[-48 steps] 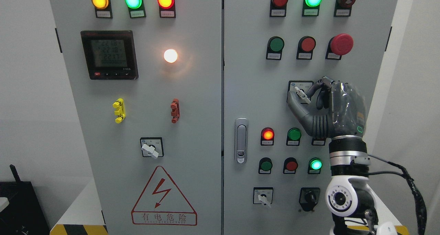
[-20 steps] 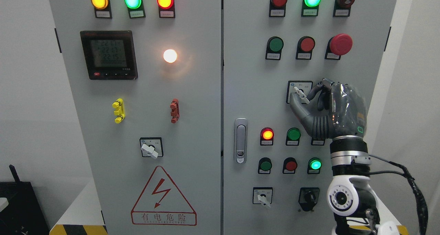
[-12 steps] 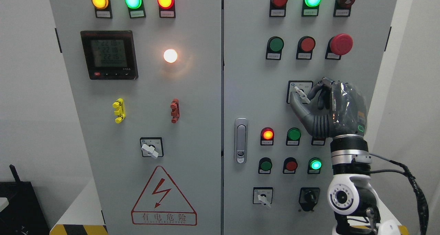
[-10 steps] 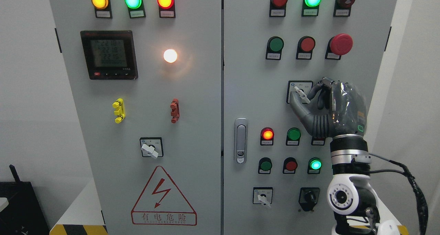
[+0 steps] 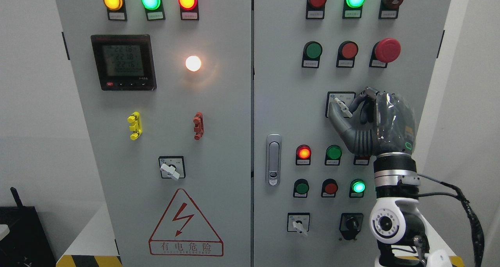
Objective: Rotate and turn off gray switch
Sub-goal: 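Hold the turned knob, then loosen the right hand's pinch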
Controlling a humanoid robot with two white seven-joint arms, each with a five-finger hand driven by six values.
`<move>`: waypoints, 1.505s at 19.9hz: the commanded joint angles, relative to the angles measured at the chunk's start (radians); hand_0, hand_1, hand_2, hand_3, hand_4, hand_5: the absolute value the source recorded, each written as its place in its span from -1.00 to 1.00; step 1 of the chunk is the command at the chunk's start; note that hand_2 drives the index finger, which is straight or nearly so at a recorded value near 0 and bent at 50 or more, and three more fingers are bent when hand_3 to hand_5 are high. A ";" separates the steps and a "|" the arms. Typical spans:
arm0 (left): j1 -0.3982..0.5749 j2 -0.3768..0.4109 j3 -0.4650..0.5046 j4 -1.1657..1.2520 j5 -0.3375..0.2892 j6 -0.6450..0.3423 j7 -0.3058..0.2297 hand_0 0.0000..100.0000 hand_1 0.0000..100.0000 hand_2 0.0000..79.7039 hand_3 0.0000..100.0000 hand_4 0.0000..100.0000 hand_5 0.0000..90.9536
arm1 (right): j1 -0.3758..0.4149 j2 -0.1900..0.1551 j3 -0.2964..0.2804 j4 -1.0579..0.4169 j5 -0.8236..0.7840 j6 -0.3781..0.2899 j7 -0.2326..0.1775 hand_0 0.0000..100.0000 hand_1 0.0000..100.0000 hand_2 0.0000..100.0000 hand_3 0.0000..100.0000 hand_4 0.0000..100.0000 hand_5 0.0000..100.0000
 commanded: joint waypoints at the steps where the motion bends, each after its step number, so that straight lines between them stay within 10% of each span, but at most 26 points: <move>1: -0.009 0.001 0.008 -0.025 0.020 0.003 -0.002 -0.76 -0.22 -1.00 -1.00 -1.00 -1.00 | 0.001 0.007 0.001 0.000 0.000 0.000 0.001 -0.25 -0.14 0.40 0.99 0.98 1.00; 30: -0.009 -0.001 0.008 -0.025 0.020 0.003 -0.002 -0.76 -0.22 -1.00 -1.00 -1.00 -1.00 | 0.000 0.009 0.002 0.005 -0.002 0.012 0.001 0.10 -0.11 0.45 1.00 0.99 1.00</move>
